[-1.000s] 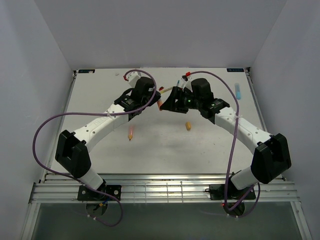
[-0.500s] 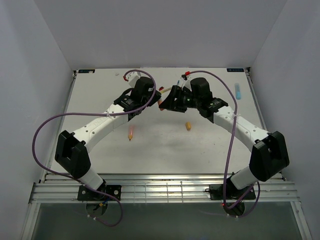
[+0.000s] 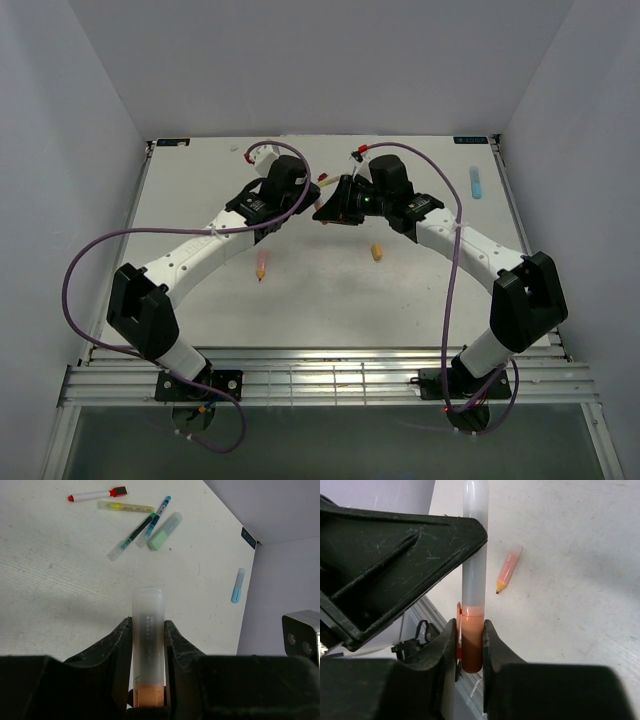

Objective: Open the pen caps

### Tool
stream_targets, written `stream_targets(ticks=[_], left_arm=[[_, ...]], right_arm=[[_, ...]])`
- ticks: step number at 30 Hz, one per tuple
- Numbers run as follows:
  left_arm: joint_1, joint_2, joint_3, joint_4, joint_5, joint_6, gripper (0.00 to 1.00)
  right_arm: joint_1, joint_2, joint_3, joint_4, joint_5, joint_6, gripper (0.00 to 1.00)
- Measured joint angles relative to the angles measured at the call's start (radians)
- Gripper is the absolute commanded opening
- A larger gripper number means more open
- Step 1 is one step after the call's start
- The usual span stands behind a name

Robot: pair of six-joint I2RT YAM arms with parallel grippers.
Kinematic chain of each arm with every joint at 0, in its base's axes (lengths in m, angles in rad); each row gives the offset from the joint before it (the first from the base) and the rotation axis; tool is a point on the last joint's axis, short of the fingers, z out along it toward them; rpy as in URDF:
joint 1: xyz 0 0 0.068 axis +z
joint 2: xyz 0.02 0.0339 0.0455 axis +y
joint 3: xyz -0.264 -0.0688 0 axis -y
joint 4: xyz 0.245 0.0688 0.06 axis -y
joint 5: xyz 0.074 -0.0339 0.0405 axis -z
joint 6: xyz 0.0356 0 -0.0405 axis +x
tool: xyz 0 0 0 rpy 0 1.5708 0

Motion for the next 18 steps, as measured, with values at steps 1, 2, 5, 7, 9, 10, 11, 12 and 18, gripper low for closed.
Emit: stream_targets(ticks=[1,2,5,7,9,10,11,12,18], left_arm=[[0.0,-0.004,-0.002,0.0,-0.003,0.0,0.02],[0.0,-0.006,-0.005,0.001,-0.003,-0.001,0.12],[0.0,-0.026,-0.03,0.008,-0.003,0.0,0.43],[0.001,-0.045,-0.05,0.008,-0.001,0.004,0.6],[0.0,-0.066,-0.065,0.012,0.01,0.014,0.73],[-0.001,-0.08,-0.074,0.02,0.015,0.023,0.8],[-0.001,-0.092,-0.08,0.024,0.019,0.029,0.87],[-0.002,-0.103,-0.082,0.023,0.026,0.038,0.9],[0.001,-0.12,-0.053,-0.024,0.088,0.089,0.98]], right_arm=[[-0.003,0.005,0.003,-0.001,-0.014,0.003,0.08],[-0.003,0.007,0.008,-0.005,-0.014,0.001,0.08],[0.0,0.007,0.01,-0.015,-0.02,0.0,0.08],[0.004,0.007,0.01,-0.019,-0.024,-0.002,0.08],[0.006,0.006,0.01,-0.024,-0.022,-0.006,0.08],[0.006,0.006,0.01,-0.029,-0.021,-0.008,0.08],[0.006,0.004,0.008,-0.032,-0.021,-0.011,0.08],[0.006,0.001,0.005,-0.035,-0.022,-0.017,0.08],[0.005,-0.037,-0.031,-0.047,-0.027,-0.08,0.08]])
